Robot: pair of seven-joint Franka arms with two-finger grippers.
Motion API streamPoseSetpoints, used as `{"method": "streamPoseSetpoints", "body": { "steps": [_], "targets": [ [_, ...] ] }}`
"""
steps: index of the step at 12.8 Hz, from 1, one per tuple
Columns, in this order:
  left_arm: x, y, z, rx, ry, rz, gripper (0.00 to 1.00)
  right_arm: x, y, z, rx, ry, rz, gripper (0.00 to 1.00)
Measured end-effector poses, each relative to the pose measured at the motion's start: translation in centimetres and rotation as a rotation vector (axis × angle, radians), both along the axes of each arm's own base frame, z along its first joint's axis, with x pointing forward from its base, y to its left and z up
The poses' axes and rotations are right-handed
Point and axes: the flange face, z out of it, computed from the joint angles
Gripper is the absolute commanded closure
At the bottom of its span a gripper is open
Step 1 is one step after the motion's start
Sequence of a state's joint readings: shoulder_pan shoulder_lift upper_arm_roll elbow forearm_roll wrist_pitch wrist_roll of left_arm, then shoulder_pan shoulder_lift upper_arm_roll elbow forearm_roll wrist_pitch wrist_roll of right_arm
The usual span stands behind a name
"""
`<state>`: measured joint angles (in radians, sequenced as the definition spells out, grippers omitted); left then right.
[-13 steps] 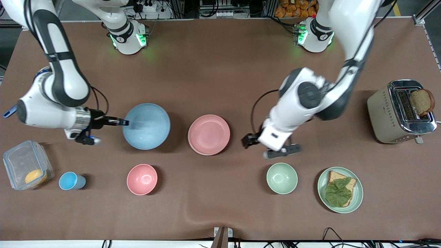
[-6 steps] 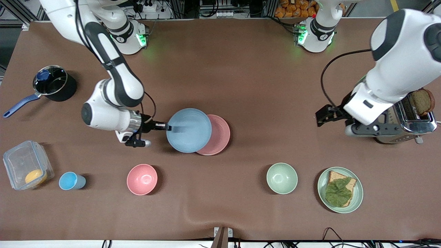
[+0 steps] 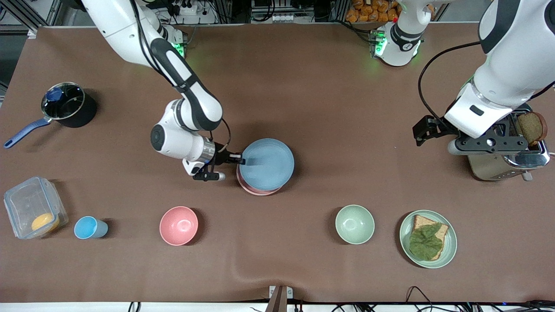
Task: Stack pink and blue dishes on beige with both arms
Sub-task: 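Carry the blue plate onto the pink plate while the left gripper withdraws, then open the right gripper and pull it back from the stack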
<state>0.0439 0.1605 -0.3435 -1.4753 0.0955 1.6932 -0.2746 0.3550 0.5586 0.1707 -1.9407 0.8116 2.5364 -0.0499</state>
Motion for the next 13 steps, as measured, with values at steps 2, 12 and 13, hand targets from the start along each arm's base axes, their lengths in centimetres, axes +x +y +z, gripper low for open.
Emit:
{"method": "streamPoseSetpoints", "body": {
  "steps": [2,12,13],
  "targets": [
    [0.0,0.0,-0.2,0.002,0.007,0.0,0.0,0.3,-0.5,-0.4,-0.003,0.003,-0.01,1.0],
    [-1.3,-0.3,0.4,0.021,0.046,-0.007,0.0,1.9,-2.7,0.8,0.002,-0.022,-0.043,0.0],
    [-1.9,-0.4,1.1,0.025,0.043,-0.007,0.0,2.2,-3.0,2.0,0.011,-0.032,-0.045,0.0]
  ]
}}
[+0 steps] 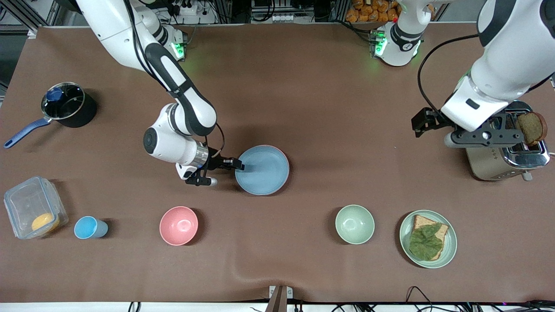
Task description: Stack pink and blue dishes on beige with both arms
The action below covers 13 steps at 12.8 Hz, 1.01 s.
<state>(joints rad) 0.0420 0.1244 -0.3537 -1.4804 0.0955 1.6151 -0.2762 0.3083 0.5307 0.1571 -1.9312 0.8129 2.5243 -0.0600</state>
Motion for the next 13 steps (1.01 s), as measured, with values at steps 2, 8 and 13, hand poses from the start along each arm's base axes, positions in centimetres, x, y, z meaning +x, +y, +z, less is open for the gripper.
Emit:
{"method": "streamPoseSetpoints", "body": {
  "steps": [2,8,13],
  "targets": [
    [-0.9,-0.1,1.3,0.004,-0.012,0.001,0.0,1.1,-1.9,3.9,0.019,-0.023,0.014,0.0],
    [-1.1,0.3,1.2,0.009,-0.003,0.009,0.0,2.7,-15.4,16.8,-0.346,-0.113,0.28,0.0],
    [-0.7,1.8,1.6,0.009,-0.006,0.038,0.0,3.9,-25.2,31.2,-0.552,-0.028,0.278,0.0]
  ]
}}
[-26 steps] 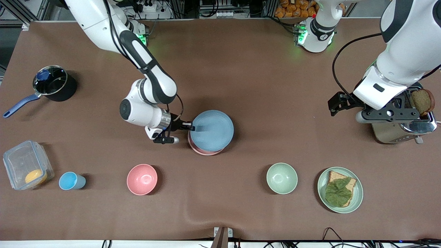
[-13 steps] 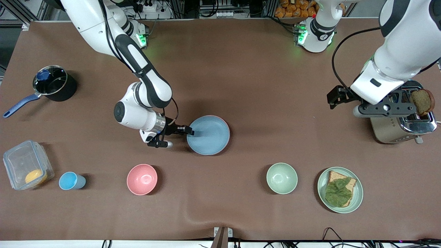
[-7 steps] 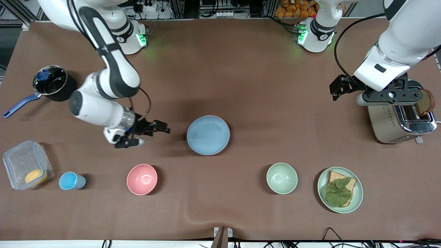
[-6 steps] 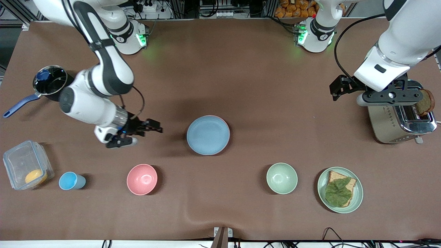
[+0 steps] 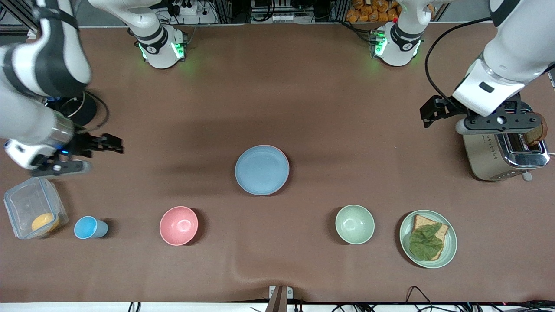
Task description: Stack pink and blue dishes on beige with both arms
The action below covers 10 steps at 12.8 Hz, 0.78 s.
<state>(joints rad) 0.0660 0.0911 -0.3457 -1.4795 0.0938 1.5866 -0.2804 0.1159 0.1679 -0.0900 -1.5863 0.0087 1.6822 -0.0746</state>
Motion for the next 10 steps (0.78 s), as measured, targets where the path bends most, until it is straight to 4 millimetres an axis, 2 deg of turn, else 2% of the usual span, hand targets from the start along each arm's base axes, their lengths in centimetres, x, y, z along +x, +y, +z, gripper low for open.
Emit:
{"method": "streamPoseSetpoints", "body": {
  "steps": [2,4,7,10],
  "targets": [
    [0.0,0.6,0.0,0.003,0.011,0.01,0.0,0.0,-0.8,4.6,-0.033,-0.037,-0.01,0.0],
    [-0.1,0.8,0.1,0.003,0.014,0.014,0.0,-0.1,-2.5,6.8,-0.033,-0.063,-0.069,0.0],
    [-0.4,0.8,0.5,-0.008,0.016,0.017,0.0,-1.0,-5.1,7.7,-0.03,-0.067,-0.125,0.0],
    [-0.7,1.7,1.5,-0.005,0.003,0.034,0.0,-2.5,-5.1,8.7,-0.022,-0.092,-0.127,0.0]
  ]
}}
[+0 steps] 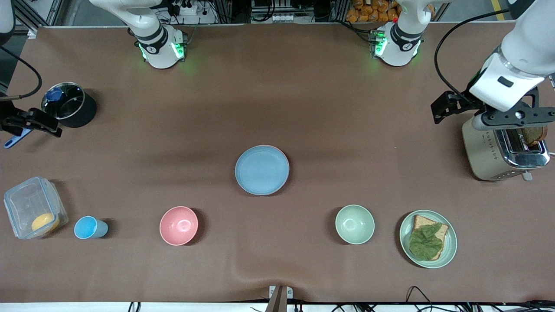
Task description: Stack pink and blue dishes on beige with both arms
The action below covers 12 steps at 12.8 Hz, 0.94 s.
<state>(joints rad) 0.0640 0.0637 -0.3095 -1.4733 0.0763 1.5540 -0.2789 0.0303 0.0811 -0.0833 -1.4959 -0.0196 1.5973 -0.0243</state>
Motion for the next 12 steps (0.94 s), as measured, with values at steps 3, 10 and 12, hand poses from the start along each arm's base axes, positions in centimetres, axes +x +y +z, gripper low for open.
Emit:
{"method": "streamPoseSetpoints", "body": {
  "steps": [3,10,12],
  "targets": [
    [-0.5,1.8,1.0,-0.019,0.006,0.036,0.0,-0.6,0.5,0.7,0.025,-0.028,0.001,0.0],
    [-0.8,1.9,1.3,-0.04,0.011,0.039,0.0,-0.5,0.1,0.3,0.028,-0.053,-0.007,0.0],
    [-0.9,1.8,0.7,-0.046,0.026,0.04,0.0,-0.5,0.1,0.2,0.028,-0.052,-0.006,0.0]
  ]
}}
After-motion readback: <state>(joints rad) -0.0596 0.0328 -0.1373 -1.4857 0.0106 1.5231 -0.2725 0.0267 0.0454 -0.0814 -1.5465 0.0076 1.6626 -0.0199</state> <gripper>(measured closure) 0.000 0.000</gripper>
